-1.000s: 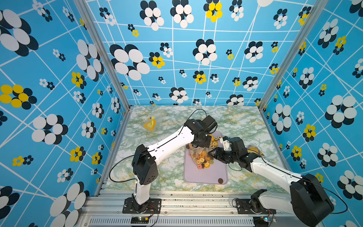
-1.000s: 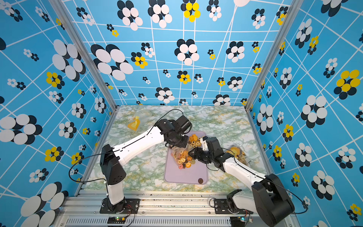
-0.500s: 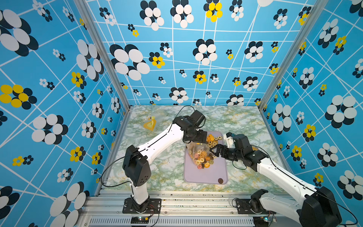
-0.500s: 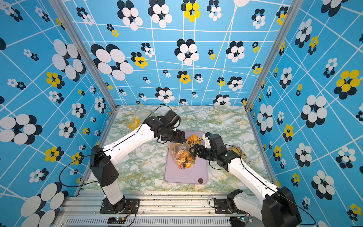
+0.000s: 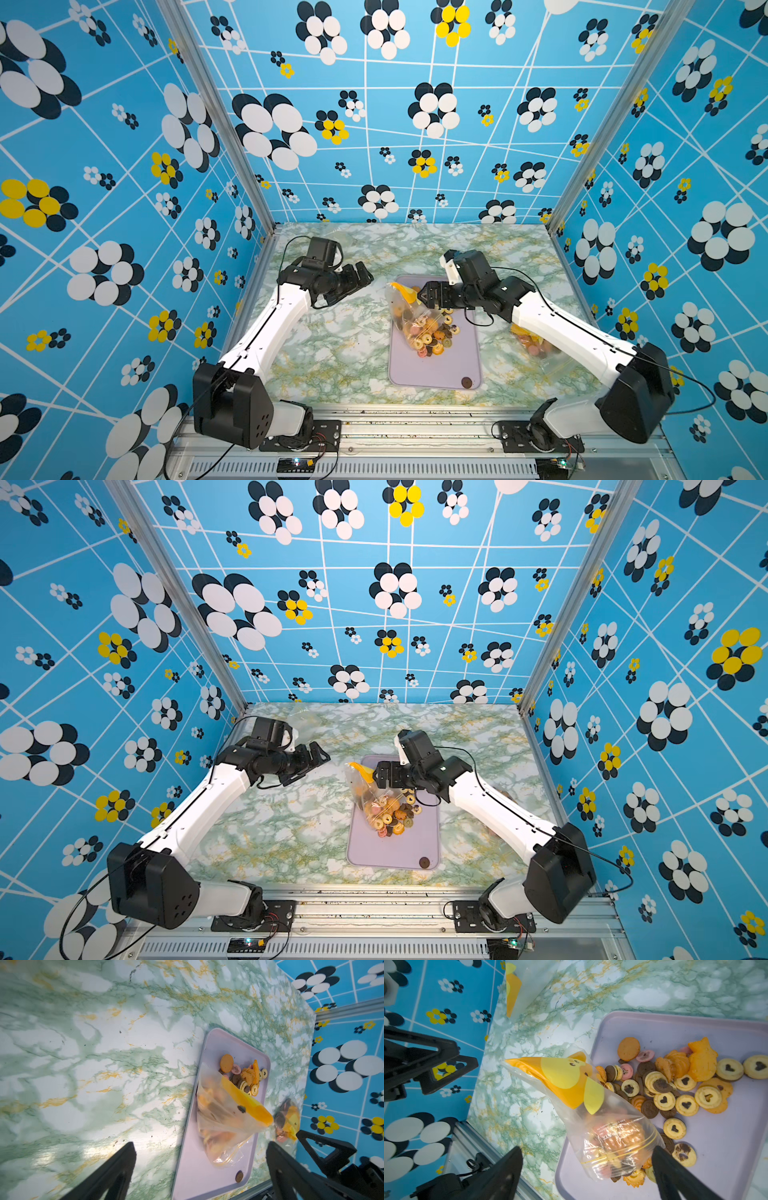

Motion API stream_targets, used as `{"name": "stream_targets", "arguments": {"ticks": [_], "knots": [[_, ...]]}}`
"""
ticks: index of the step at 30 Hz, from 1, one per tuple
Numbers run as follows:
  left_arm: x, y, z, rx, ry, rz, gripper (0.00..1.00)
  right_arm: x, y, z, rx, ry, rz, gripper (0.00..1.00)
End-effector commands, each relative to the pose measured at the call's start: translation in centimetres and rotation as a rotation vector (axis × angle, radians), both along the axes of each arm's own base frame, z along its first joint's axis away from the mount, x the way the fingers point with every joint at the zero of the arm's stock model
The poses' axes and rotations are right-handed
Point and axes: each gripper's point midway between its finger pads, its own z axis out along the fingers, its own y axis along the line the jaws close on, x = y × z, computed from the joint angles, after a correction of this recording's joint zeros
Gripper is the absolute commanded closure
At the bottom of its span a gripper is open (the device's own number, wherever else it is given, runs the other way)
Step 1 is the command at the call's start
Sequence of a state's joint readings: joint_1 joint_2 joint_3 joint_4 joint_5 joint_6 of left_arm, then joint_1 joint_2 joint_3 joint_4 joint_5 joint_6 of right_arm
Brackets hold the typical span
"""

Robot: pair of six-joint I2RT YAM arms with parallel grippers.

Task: Pour cookies out of the ziploc bag
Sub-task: 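Pour the cookies out of the ziploc bag onto the tray.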

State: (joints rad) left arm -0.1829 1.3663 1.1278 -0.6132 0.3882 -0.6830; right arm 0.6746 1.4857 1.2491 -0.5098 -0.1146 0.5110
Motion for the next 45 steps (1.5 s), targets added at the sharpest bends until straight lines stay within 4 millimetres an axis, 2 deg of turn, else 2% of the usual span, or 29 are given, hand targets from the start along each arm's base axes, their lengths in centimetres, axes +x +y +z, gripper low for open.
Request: {"name": "stream_targets", "arguments": {"ticks": [1, 5, 10, 14, 20, 23, 27, 31, 33, 36, 43, 45], "knots": [[-0.2, 0.2, -0.6, -0.192, 0.021, 0.037, 0.00, 0.2, 0.1, -1.3, -0.188, 0.002, 0.033, 0.01], [-0.4, 1.5, -2.5, -0.221, 0.047, 0.059, 0.00, 1.0, 2.7, -1.1, -0.274, -0.002, 0.091, 0.01], [-0.4, 1.8, -4.3, -0.246, 0.080, 0.051, 0.00, 2.3, 5.5, -0.6, -0.343, -0.007, 0.127, 0.01], [0.0, 1.9, -5.6, -0.252, 0.109, 0.043, 0.00, 3.0, 6.8, -1.6, -0.368, 0.019, 0.139, 0.03], [1.6, 1.7, -6.0, -0.265, 0.112, 0.031, 0.00, 3.1, 8.1, -3.0, -0.397, 0.061, 0.186, 0.10], [2.2, 1.6, -6.2, -0.271, 0.117, 0.026, 0.00, 3.2, 8.2, -3.6, -0.419, 0.072, 0.190, 0.17], [2.6, 1.6, -5.9, -0.273, 0.114, 0.016, 0.01, 3.6, 8.1, -4.0, -0.434, 0.062, 0.184, 0.34], [2.4, 1.6, -5.5, -0.261, 0.107, 0.008, 0.00, 3.6, 7.9, -3.7, -0.436, 0.055, 0.176, 0.65], [2.3, 1.6, -5.3, -0.258, 0.105, 0.008, 0.01, 3.5, 7.8, -3.5, -0.429, 0.047, 0.175, 0.74], [2.1, 1.5, -5.1, -0.257, 0.102, 0.005, 0.01, 3.1, 7.5, -3.1, -0.409, 0.035, 0.173, 0.84], [1.7, 0.8, -3.9, -0.211, 0.077, -0.016, 0.01, 1.8, 6.4, -1.5, -0.313, -0.034, 0.154, 0.99], [1.7, 0.1, -3.8, -0.181, 0.078, -0.031, 0.01, 1.4, 5.8, -1.3, -0.291, -0.052, 0.141, 1.00]]}}
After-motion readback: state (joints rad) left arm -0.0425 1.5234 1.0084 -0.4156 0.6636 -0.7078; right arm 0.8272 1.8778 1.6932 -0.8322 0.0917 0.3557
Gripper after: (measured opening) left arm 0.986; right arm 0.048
